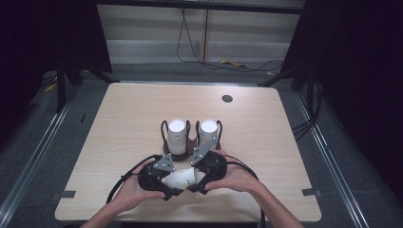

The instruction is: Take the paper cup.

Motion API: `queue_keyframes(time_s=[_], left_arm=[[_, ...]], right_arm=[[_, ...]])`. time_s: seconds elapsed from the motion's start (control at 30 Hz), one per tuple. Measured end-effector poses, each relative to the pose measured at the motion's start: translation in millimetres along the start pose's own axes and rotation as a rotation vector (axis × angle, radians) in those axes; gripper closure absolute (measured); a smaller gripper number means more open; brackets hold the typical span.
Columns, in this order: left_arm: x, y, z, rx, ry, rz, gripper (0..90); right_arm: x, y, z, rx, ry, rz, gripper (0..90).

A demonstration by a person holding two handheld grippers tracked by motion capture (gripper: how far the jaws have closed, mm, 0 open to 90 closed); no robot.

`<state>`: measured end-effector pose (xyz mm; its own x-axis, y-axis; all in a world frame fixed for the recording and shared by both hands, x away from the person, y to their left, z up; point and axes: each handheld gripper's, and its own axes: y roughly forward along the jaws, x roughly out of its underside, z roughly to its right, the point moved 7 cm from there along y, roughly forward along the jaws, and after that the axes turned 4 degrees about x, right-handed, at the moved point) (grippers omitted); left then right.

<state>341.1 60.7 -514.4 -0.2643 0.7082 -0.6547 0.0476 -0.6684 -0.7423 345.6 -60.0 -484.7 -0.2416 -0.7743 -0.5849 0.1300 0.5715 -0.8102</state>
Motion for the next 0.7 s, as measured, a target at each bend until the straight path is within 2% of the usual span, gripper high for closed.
queue_keyframes(time_s=[0.13, 0.2, 0.23, 0.3, 0.4, 0.43, 0.63, 0.7], left_arm=[[0.1, 1.7, 1.1, 0.003, -0.005, 0.005, 24.9], [0.5, 2.1, 1.3, 0.006, 0.013, -0.006, 24.9], [-0.2, 3.2, 2.7, 0.007, -0.002, 0.006, 24.8], [0.5, 3.7, 3.1, 0.011, 0.008, -0.003, 24.8], [1.1, 3.3, 5.4, 0.021, 0.011, -0.015, 24.9], [1.2, 3.2, 6.4, 0.022, 0.015, -0.024, 24.9], [0.0, 3.3, 7.2, 0.021, 0.029, -0.028, 24.9], [-0.8, 4.3, 8.5, 0.029, 0.019, -0.028, 24.9]], right_arm=[[3.1, 3.2, -1.8, -0.015, -0.015, -0.028, 20.0], [4.3, 4.6, -3.5, -0.026, -0.023, -0.041, 21.9], [4.9, 5.5, -4.7, -0.031, -0.025, -0.048, 21.8], [5.2, 8.0, -4.4, -0.026, -0.031, -0.058, 22.9], [5.2, 9.4, -5.4, -0.033, -0.034, -0.061, 27.4], [6.1, 9.5, -5.7, -0.030, -0.055, -0.065, 32.5], [7.9, 8.6, -6.5, -0.031, -0.063, -0.072, 31.9], [7.8, 10.0, -7.2, -0.034, -0.068, -0.077, 31.7]])
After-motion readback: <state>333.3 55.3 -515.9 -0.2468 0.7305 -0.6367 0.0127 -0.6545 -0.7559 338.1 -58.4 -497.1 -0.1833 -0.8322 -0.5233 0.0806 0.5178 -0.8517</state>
